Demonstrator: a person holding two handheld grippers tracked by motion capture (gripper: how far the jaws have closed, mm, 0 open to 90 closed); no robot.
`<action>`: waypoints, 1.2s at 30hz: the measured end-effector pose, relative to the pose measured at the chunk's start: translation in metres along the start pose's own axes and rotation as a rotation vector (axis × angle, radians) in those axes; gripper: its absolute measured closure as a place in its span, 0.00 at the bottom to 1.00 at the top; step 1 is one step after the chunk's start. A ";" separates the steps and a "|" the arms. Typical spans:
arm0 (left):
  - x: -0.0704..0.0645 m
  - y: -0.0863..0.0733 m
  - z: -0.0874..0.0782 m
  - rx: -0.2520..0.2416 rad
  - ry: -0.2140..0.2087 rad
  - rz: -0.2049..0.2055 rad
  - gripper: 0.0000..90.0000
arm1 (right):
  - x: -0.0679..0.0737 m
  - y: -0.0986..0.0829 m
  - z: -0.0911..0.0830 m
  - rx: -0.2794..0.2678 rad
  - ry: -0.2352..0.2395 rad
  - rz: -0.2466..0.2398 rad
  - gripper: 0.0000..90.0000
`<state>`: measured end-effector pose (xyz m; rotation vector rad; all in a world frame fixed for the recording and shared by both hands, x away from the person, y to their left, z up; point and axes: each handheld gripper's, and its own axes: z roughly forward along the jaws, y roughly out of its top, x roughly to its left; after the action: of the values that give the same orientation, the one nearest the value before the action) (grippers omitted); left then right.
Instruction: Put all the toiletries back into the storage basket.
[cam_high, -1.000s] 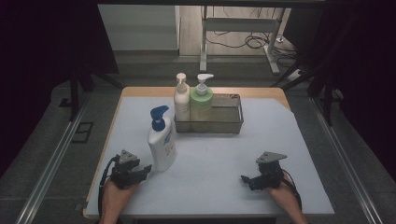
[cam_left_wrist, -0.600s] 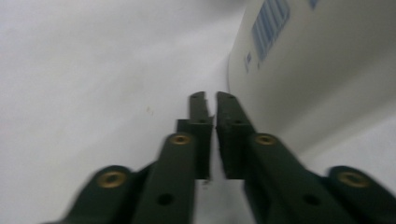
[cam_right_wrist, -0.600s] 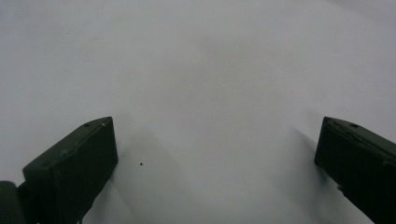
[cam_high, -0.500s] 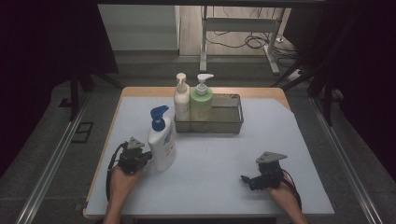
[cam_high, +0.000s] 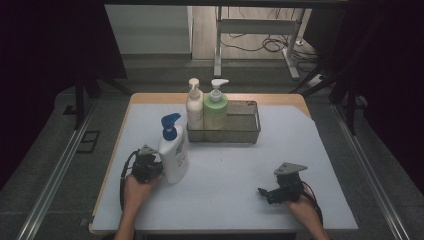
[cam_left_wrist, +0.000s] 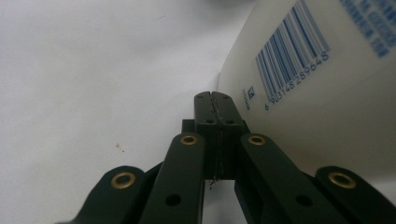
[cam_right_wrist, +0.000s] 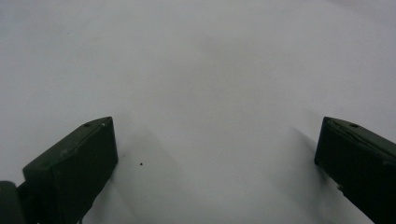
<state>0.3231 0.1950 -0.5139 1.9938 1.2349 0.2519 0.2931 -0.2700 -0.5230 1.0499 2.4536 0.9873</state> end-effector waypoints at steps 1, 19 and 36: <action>0.000 0.000 0.000 0.000 0.002 0.002 0.99 | 0.000 0.000 0.000 0.000 0.000 0.000 0.00; -0.011 -0.002 0.009 -0.017 -0.052 0.005 0.99 | 0.000 0.000 0.000 0.000 0.000 0.000 0.00; -0.040 0.003 0.018 -0.017 -0.079 0.062 1.00 | 0.000 0.000 0.000 0.000 0.000 0.000 0.00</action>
<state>0.3140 0.1520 -0.5157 2.0103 1.1199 0.2111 0.2931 -0.2701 -0.5230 1.0499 2.4533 0.9876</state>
